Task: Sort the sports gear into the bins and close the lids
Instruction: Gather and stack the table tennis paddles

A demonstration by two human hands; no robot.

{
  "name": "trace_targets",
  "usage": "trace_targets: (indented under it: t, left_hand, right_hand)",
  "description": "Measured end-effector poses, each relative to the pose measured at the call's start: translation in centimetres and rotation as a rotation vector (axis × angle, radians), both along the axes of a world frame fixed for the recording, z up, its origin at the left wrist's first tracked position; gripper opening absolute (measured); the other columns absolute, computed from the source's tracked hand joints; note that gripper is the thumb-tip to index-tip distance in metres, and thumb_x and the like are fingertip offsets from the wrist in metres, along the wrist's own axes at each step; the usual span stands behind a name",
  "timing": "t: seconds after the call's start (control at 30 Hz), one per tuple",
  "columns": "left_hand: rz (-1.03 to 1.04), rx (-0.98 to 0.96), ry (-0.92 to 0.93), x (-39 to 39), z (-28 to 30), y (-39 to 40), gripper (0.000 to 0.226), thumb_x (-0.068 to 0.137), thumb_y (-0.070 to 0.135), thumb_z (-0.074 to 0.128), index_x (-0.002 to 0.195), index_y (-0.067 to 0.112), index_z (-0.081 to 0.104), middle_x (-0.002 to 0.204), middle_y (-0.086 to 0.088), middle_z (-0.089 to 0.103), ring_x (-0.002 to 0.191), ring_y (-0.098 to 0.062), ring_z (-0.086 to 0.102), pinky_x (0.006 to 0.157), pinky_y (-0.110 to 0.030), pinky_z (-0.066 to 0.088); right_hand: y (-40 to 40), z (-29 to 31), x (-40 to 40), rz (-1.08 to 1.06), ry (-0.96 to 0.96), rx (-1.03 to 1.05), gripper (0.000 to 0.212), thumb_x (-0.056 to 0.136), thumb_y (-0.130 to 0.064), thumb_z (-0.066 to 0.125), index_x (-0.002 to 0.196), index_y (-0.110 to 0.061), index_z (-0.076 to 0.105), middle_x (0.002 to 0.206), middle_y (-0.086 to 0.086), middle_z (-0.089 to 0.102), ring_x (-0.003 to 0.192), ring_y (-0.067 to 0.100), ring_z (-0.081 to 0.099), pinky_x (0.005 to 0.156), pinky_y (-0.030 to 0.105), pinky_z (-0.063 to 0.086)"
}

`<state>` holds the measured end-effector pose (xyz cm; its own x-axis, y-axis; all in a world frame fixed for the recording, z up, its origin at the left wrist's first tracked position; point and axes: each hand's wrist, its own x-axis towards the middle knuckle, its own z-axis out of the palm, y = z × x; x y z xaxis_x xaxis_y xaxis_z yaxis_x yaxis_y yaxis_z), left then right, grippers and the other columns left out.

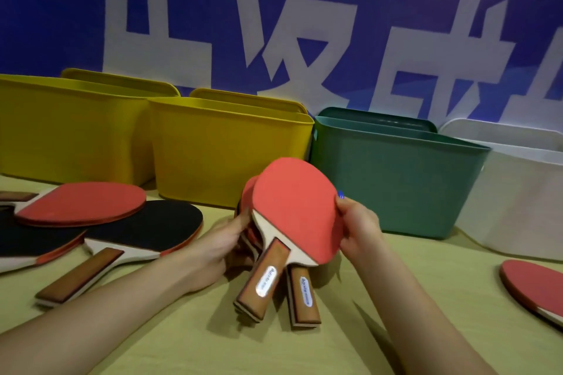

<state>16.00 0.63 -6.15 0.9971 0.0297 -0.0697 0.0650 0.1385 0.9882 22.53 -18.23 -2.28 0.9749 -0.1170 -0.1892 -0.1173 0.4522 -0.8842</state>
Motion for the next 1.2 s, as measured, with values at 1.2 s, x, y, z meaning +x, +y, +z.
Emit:
trace_targets:
  t: [1.2]
  left_hand:
    - [-0.050, -0.014, 0.079, -1.1, 1.4, -0.8, 0.081, 0.086, 0.073, 0.018, 0.092, 0.010, 0.068, 0.071, -0.006, 0.070, 0.059, -0.014, 0.065, 0.056, -0.027, 0.051]
  right_hand:
    - [1.1, -0.9, -1.1, -0.212, 0.020, -0.073, 0.021, 0.081, -0.001, 0.067, 0.100, -0.007, 0.061, 0.079, 0.004, 0.058, 0.066, 0.014, 0.053, 0.077, 0.031, 0.046]
